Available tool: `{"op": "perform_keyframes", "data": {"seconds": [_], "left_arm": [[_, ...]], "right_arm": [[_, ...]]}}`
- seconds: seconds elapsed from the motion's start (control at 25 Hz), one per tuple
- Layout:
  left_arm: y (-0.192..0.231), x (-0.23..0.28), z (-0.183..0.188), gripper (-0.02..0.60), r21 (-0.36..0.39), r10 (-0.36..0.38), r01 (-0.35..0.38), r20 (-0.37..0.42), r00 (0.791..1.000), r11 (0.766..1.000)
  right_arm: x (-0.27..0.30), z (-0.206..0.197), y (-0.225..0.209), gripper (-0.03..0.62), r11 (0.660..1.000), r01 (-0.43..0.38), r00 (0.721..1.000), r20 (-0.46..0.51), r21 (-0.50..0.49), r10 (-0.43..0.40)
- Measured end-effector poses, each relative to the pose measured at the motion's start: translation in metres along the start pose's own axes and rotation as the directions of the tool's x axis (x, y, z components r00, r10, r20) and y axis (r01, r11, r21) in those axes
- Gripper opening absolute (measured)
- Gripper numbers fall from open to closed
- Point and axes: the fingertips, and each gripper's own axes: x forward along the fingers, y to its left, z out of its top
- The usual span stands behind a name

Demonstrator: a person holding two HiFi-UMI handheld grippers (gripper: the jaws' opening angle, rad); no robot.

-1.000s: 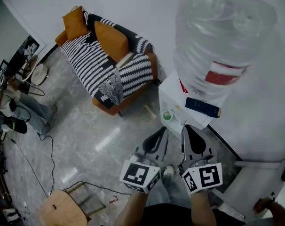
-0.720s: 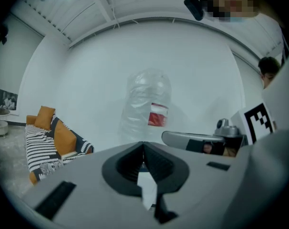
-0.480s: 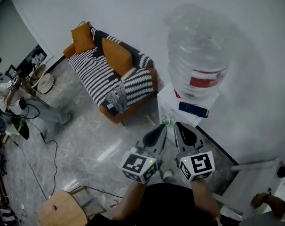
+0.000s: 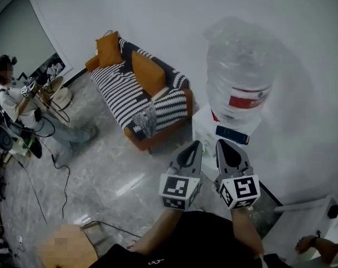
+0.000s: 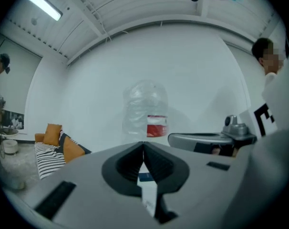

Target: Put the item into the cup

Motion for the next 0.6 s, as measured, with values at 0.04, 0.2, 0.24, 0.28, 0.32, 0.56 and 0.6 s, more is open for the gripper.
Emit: {"op": "perform_keyframes", "data": {"seconds": [0.04, 0.2, 0.24, 0.28, 0.32, 0.56, 0.6], "left_arm": [[-0.0004, 0.0012, -0.0023, 0.014, 0.010, 0.010, -0.009, -0.015, 1.000, 1.000], [-0.0053, 0.0047, -0.0038, 0.014, 0.024, 0.007, -0.007, -0.013, 1.000, 1.000], [-0.0060, 0.0053, -0.0036, 0.014, 0.026, 0.005, -0.005, -0.010, 1.000, 1.000], [-0.0065, 0.0059, -0.0039, 0.013, 0.027, 0.004, -0.003, -0.009, 1.000, 1.000], [-0.0069, 0.0064, -0.0045, 0.014, 0.026, 0.001, -0.001, -0.011, 1.000, 1.000], [-0.0066, 0.0071, -0.0075, 0.014, 0.026, -0.003, 0.003, -0.018, 1.000, 1.000], [-0.0063, 0.0065, -0.0075, 0.014, 0.027, -0.004, 0.004, -0.019, 1.000, 1.000]], "right_arm": [[-0.0002, -0.0009, 0.0014, 0.009, 1.000, -0.004, 1.000, -0.005, -0.001, 0.004], [-0.0010, -0.0044, 0.0015, 0.009, 1.000, -0.015, 1.000, -0.010, -0.002, 0.015], [-0.0010, -0.0053, 0.0009, 0.009, 1.000, -0.015, 1.000, -0.010, -0.001, 0.015], [-0.0008, -0.0063, 0.0005, 0.009, 1.000, -0.016, 1.000, -0.014, -0.003, 0.016], [-0.0005, -0.0072, 0.0005, 0.009, 1.000, -0.016, 1.000, -0.020, -0.010, 0.016], [0.0014, -0.0097, 0.0064, 0.009, 0.999, -0.035, 0.999, -0.038, -0.019, 0.034], [0.0015, -0.0106, 0.0073, 0.009, 0.999, -0.037, 0.999, -0.039, -0.017, 0.036]]}}
